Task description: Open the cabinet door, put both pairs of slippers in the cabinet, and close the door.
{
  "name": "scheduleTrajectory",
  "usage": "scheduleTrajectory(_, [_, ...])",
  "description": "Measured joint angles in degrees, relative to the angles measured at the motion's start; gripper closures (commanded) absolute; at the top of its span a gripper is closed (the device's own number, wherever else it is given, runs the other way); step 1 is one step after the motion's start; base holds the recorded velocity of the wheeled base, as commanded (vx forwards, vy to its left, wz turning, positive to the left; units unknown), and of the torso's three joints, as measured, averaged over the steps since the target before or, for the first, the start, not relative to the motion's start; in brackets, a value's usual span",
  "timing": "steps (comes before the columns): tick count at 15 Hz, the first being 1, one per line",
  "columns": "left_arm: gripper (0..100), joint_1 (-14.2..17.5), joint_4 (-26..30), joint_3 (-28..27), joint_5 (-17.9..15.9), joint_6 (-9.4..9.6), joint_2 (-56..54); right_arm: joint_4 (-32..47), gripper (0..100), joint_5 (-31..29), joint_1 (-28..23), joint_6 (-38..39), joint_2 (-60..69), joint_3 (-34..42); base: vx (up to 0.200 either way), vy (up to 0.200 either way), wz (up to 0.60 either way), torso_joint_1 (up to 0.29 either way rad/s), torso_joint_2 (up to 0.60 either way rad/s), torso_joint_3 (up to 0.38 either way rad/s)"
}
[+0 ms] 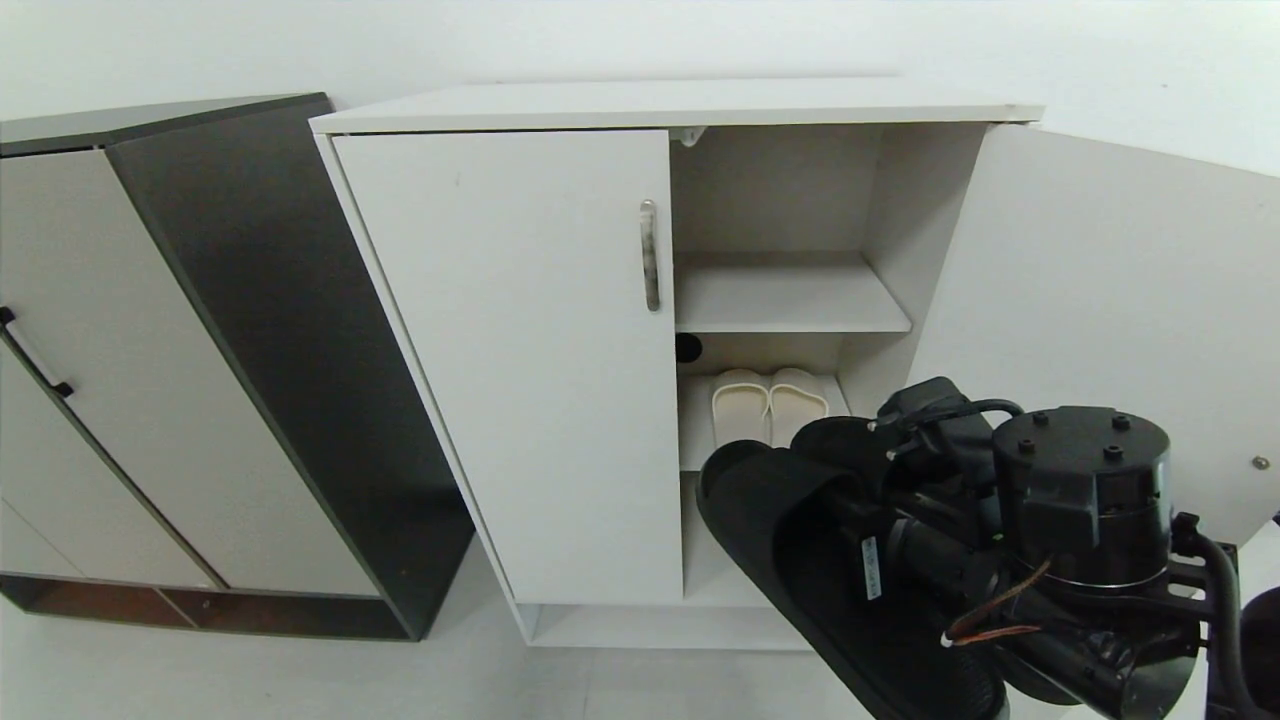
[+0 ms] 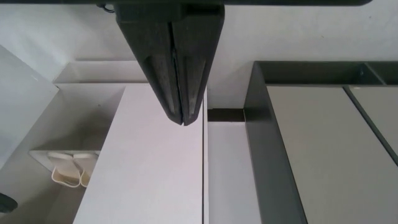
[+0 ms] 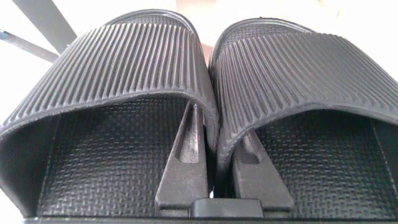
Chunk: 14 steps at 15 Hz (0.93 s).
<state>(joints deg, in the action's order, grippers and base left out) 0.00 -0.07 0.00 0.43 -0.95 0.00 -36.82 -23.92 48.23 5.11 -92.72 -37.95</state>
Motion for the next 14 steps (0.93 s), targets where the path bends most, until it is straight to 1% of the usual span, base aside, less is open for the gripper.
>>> scheduleTrajectory(1, [100, 0.0, 0.0, 0.0, 0.0, 0.0, 0.0, 0.0, 100, 0.0, 0.1, 0.0, 0.0, 0.0, 0.0, 0.0, 0.0, 0.0, 0.0, 0.0])
scheduleTrajectory(3, [100, 0.0, 0.0, 0.0, 0.0, 0.0, 0.0, 0.0, 100, 0.1, 0.4, 0.1, 0.0, 0.0, 0.0, 0.0, -0.6, 0.005, 0.0, 0.002])
scheduleTrajectory(8, [100, 0.0, 0.0, 0.0, 0.0, 0.0, 0.0, -2.0, 100, 1.3, 0.6, 0.1, -0.2, 0.5, 0.0, 0.0, 0.0, 0.0, 0.0, 0.0])
scheduleTrajectory(10, [100, 0.0, 0.0, 0.0, 0.0, 0.0, 0.0, -4.6, 100, 1.1, 0.6, 0.1, -1.0, 0.6, 0.0, 0.0, 0.0, 0.0, 0.0, 0.0])
scheduleTrajectory(11, [100, 0.0, 0.0, 0.0, 0.0, 0.0, 0.0, -5.9, 100, -0.1, 0.7, 0.1, -1.8, -0.1, 0.0, 0.0, 0.0, 0.0, 0.0, 0.0])
scheduleTrajectory(12, [100, 0.0, 0.0, 0.0, 0.0, 0.02, 0.0, -6.4, 100, -2.6, 1.0, 0.2, -2.8, -1.5, 0.0, 0.0, 0.0, 0.0, 0.0, 0.0])
scheduleTrajectory(14, [100, 0.0, 0.0, 0.0, -0.1, 0.13, 0.0, -4.8, 100, -10.5, 1.5, 1.8, -6.0, -6.9, 0.0, 0.0, 0.0, 0.0, 0.0, 0.0])
